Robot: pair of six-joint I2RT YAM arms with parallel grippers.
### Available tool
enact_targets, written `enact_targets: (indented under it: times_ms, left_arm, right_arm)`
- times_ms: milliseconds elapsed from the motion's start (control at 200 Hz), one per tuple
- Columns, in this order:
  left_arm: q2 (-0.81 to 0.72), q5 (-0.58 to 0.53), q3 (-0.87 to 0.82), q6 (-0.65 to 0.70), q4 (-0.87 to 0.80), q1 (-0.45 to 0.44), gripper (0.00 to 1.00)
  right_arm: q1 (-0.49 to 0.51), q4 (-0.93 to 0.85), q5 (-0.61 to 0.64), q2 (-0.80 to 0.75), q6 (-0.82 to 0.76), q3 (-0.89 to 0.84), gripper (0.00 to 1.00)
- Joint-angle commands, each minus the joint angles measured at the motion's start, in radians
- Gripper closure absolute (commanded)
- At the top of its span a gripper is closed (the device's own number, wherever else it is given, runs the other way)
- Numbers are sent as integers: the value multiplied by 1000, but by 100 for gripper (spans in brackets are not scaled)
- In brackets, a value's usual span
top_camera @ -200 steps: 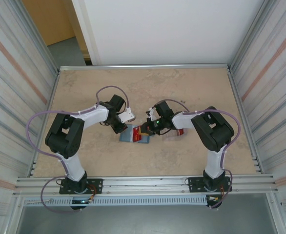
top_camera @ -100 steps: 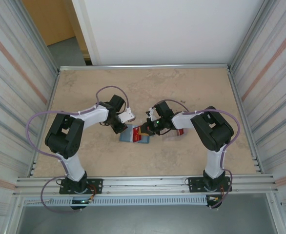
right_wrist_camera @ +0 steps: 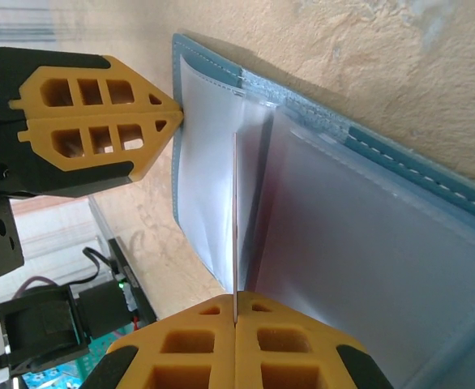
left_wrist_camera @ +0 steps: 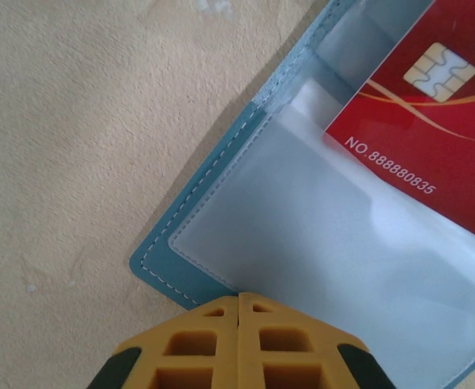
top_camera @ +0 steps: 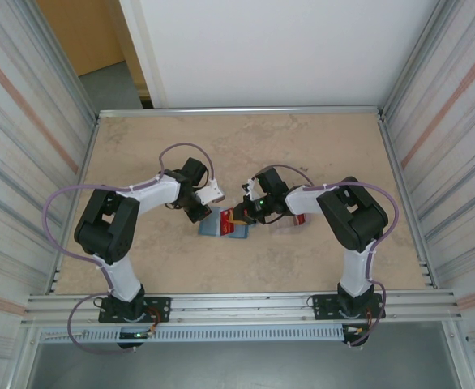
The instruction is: Put the credit cards into the card holder
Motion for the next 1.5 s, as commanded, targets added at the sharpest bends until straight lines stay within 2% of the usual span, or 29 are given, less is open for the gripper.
enact_targets:
  times_ms: [0,1062,1493]
  left_arm:
    - [20,-31,-37,25,22,-7,100]
    - [7,-17,-45,26,23,-7,100]
    - [7,-6,-36,18,-7,-11,100]
  right_arm:
    - [7,17,-19,19,-17,26,100]
    - [31,177,15,49,70,-22,100]
    - [47,126,146,14,136,-46,100]
